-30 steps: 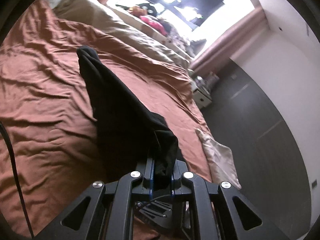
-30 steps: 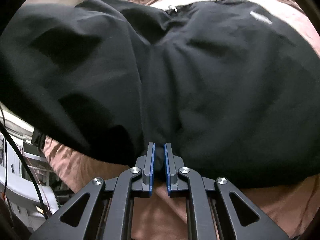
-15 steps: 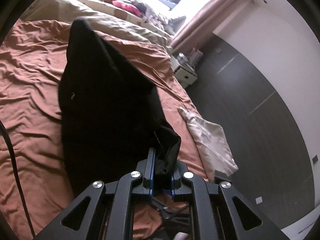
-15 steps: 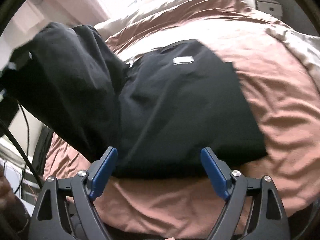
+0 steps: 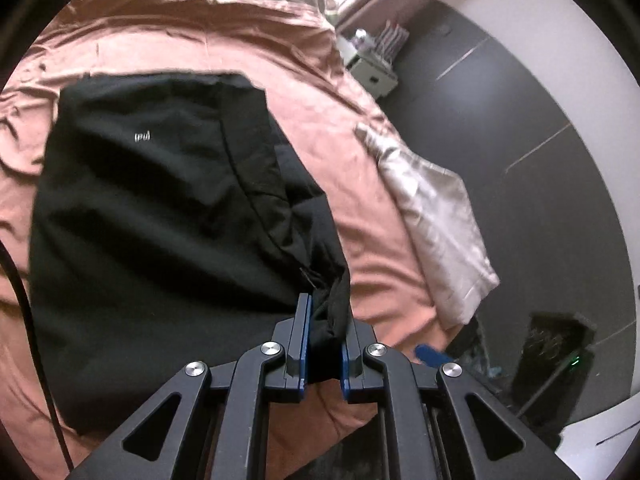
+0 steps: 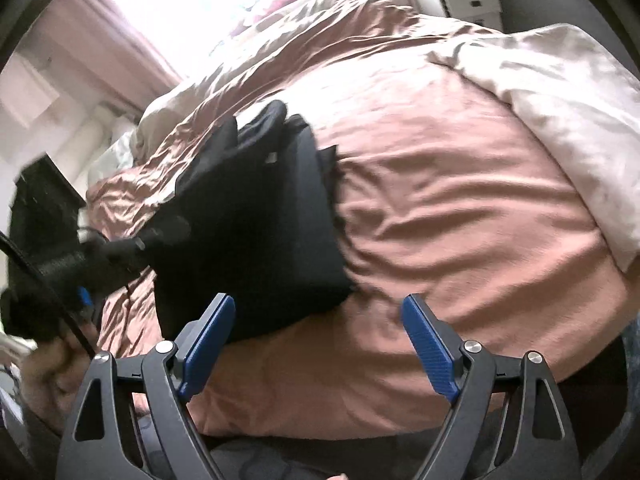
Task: Fold large clothes
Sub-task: 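Open the right tool, then the left tool, releasing the folded shirt, then grasp the folded shirt's edge with the right tool and straighten it, then open both tools and reposition them at the folded shirt's end, then close both tools on the end of the folded black shirt, then lift the folded shirt with both tools and carry it toward the white sheet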
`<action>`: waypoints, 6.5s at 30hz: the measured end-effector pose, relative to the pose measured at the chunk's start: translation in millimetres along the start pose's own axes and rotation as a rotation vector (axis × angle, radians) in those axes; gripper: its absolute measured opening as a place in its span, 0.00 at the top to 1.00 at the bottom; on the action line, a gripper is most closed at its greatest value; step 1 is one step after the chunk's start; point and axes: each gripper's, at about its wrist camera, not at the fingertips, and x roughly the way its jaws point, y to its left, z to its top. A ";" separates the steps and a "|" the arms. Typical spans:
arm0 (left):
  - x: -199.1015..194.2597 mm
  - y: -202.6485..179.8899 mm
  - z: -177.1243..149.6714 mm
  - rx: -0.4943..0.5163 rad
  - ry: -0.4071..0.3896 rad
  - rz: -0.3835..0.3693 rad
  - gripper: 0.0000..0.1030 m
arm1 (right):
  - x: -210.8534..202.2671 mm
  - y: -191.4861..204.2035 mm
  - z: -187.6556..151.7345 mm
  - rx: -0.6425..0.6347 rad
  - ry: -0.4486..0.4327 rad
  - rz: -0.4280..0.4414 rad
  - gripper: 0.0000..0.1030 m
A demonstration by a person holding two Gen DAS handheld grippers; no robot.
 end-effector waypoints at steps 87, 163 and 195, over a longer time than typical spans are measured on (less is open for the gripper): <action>-44.5 157.7 -50.1 -0.249 -0.018 0.103 0.67 | 131.7 36.1 36.3 -0.089 0.235 0.192 0.58; -84.7 221.6 -17.9 -0.330 -0.067 -0.047 0.67 | 289.9 52.2 116.4 -0.097 0.370 0.442 0.81; -220.2 33.8 -50.9 -0.095 -0.327 -0.262 0.71 | 27.8 104.2 46.8 -0.267 -0.022 0.355 0.82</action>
